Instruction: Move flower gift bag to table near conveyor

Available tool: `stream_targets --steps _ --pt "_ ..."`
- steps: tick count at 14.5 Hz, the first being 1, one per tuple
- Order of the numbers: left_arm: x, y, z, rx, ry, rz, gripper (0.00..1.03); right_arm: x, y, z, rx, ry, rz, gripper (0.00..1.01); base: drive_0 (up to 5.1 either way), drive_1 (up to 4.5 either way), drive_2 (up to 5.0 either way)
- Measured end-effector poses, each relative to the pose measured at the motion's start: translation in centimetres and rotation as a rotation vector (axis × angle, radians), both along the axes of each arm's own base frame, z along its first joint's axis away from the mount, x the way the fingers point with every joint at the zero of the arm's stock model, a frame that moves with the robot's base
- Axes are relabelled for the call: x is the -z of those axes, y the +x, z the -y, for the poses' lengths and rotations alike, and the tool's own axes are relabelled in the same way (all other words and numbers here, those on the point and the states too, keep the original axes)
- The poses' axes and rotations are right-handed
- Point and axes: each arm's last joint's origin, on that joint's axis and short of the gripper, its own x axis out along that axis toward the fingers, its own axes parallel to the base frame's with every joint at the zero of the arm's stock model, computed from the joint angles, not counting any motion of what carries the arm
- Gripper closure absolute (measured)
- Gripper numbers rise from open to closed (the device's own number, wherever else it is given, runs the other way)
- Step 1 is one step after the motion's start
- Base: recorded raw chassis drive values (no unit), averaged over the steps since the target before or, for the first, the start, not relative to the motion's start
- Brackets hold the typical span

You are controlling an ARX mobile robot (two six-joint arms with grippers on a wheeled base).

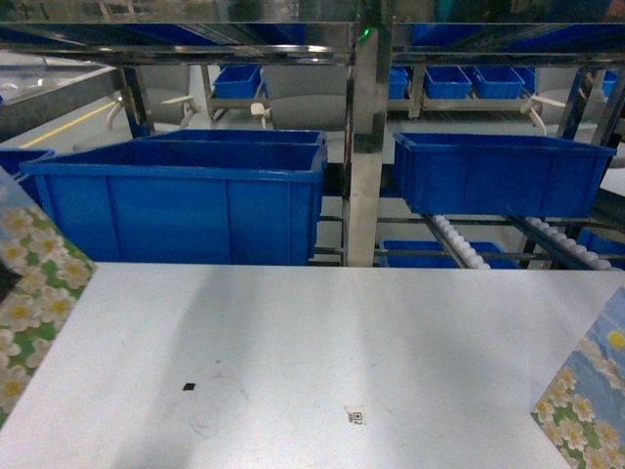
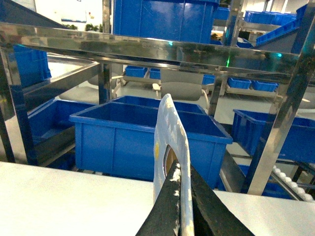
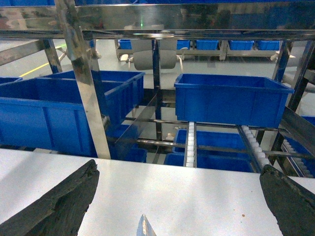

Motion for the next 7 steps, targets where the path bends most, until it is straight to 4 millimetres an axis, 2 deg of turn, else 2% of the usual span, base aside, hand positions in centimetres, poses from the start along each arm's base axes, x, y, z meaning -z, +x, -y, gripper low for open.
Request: stream_targets --steps 2,7 --pt "1.0 1.2 0.8 -0.015 0.011 -0.023 1.01 0.0 0.0 0.0 0.0 0.0 0.0 0.03 0.0 0.0 0.0" --pt "1.6 4.5 3.4 -0.023 0.039 -0.029 1.01 0.0 0.0 0.0 0.0 0.0 0.0 0.03 0.0 0.0 0.0"
